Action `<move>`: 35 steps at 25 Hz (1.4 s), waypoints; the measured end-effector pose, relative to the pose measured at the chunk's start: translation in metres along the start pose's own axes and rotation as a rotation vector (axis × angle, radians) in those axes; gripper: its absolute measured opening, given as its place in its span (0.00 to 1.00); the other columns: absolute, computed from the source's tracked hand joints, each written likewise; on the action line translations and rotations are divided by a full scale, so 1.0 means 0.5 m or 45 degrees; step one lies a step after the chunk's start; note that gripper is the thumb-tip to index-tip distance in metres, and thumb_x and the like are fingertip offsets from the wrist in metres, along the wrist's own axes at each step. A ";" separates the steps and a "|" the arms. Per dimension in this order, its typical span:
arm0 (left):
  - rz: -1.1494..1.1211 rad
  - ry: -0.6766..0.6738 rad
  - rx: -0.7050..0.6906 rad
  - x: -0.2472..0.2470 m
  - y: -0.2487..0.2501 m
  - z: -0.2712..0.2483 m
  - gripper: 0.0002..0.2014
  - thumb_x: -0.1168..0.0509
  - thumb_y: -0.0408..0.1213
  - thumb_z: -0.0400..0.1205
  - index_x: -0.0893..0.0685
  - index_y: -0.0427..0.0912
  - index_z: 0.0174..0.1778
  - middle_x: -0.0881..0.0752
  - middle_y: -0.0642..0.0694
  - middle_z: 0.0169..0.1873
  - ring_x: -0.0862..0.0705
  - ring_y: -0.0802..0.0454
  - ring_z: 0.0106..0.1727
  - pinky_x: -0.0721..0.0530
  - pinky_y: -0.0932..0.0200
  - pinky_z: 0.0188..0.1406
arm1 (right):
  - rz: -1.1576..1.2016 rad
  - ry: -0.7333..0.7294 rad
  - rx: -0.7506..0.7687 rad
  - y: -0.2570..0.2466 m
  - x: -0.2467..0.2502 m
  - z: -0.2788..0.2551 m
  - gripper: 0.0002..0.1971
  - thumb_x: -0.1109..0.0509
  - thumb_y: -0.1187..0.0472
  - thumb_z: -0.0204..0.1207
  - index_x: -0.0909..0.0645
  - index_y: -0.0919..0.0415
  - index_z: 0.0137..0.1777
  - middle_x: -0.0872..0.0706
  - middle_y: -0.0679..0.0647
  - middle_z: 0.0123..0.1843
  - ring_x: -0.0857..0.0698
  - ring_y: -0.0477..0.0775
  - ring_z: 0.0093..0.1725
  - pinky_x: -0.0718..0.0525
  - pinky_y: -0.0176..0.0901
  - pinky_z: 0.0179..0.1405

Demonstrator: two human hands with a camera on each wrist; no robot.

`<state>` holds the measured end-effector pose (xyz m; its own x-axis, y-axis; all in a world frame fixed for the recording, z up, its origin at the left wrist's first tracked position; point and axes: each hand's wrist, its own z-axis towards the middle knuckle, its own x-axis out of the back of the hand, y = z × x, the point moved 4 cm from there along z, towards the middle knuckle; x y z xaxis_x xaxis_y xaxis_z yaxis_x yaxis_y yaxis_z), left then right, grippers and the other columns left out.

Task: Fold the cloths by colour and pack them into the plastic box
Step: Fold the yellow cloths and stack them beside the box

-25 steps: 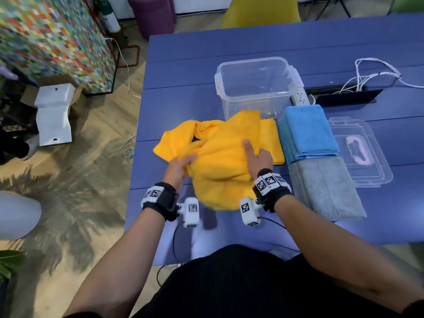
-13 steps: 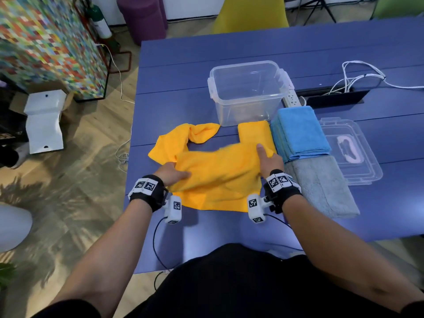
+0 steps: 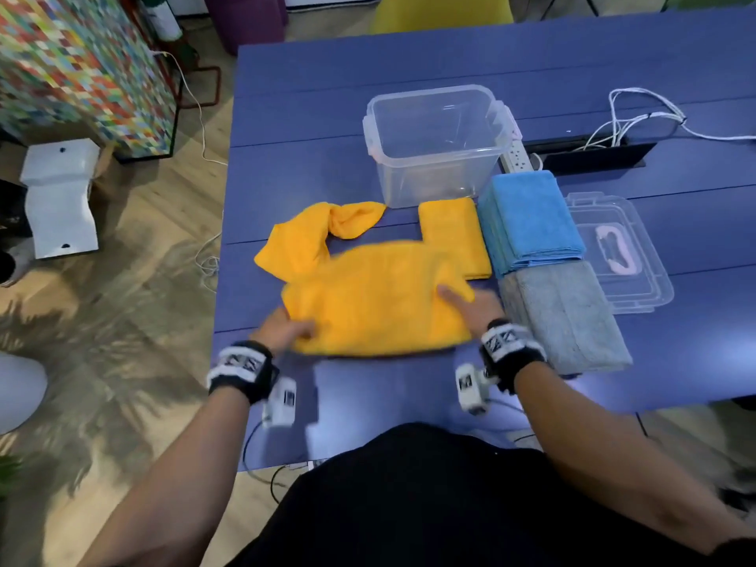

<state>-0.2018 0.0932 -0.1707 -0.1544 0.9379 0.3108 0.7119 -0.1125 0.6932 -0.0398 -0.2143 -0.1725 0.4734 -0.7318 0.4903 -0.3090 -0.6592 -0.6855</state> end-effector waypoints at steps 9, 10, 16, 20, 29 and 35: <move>0.581 -0.151 0.245 -0.044 -0.149 -0.013 0.43 0.45 0.85 0.62 0.20 0.46 0.48 0.18 0.46 0.49 0.19 0.45 0.48 0.26 0.53 0.47 | -0.569 -0.450 -0.434 0.132 -0.040 0.011 0.36 0.28 0.43 0.69 0.29 0.65 0.71 0.22 0.61 0.59 0.20 0.63 0.55 0.25 0.47 0.45; 0.599 -0.078 0.198 -0.038 -0.146 -0.006 0.39 0.48 0.84 0.65 0.23 0.48 0.41 0.21 0.47 0.41 0.22 0.45 0.42 0.30 0.54 0.42 | -0.619 -0.372 -0.371 0.120 -0.038 0.014 0.33 0.31 0.40 0.73 0.26 0.65 0.69 0.20 0.63 0.62 0.19 0.63 0.56 0.24 0.47 0.45; 0.387 0.428 -0.057 -0.015 -0.137 0.013 0.15 0.45 0.50 0.88 0.23 0.42 0.53 0.24 0.47 0.35 0.24 0.43 0.41 0.29 0.53 0.38 | -0.207 0.185 -0.100 0.111 -0.018 0.017 0.18 0.38 0.47 0.83 0.20 0.63 0.56 0.15 0.63 0.55 0.18 0.64 0.53 0.24 0.47 0.46; 0.256 0.551 -0.009 -0.008 -0.152 0.012 0.16 0.47 0.49 0.89 0.26 0.38 0.51 0.23 0.44 0.36 0.22 0.38 0.43 0.29 0.50 0.38 | -0.105 0.363 -0.181 0.133 -0.007 0.024 0.18 0.42 0.51 0.86 0.24 0.68 0.57 0.16 0.66 0.47 0.17 0.68 0.51 0.21 0.53 0.45; -0.053 0.403 0.054 -0.007 -0.107 0.094 0.20 0.36 0.57 0.83 0.18 0.43 0.58 0.17 0.47 0.55 0.20 0.44 0.58 0.21 0.45 0.59 | -0.216 0.267 -0.305 0.125 -0.003 0.049 0.15 0.38 0.55 0.84 0.25 0.63 0.65 0.16 0.64 0.61 0.18 0.65 0.58 0.23 0.48 0.44; -0.020 0.309 0.052 -0.011 -0.130 0.088 0.11 0.41 0.45 0.87 0.26 0.41 0.45 0.29 0.41 0.35 0.30 0.46 0.35 0.31 0.52 0.36 | -0.253 0.314 -0.348 0.121 -0.001 0.049 0.16 0.42 0.60 0.85 0.29 0.67 0.68 0.20 0.71 0.64 0.19 0.71 0.61 0.21 0.53 0.48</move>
<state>-0.2172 0.1097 -0.2460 -0.3222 0.8324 0.4510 0.7344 -0.0809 0.6739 -0.0385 -0.2492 -0.2274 0.3448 -0.5830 0.7356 -0.4549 -0.7893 -0.4124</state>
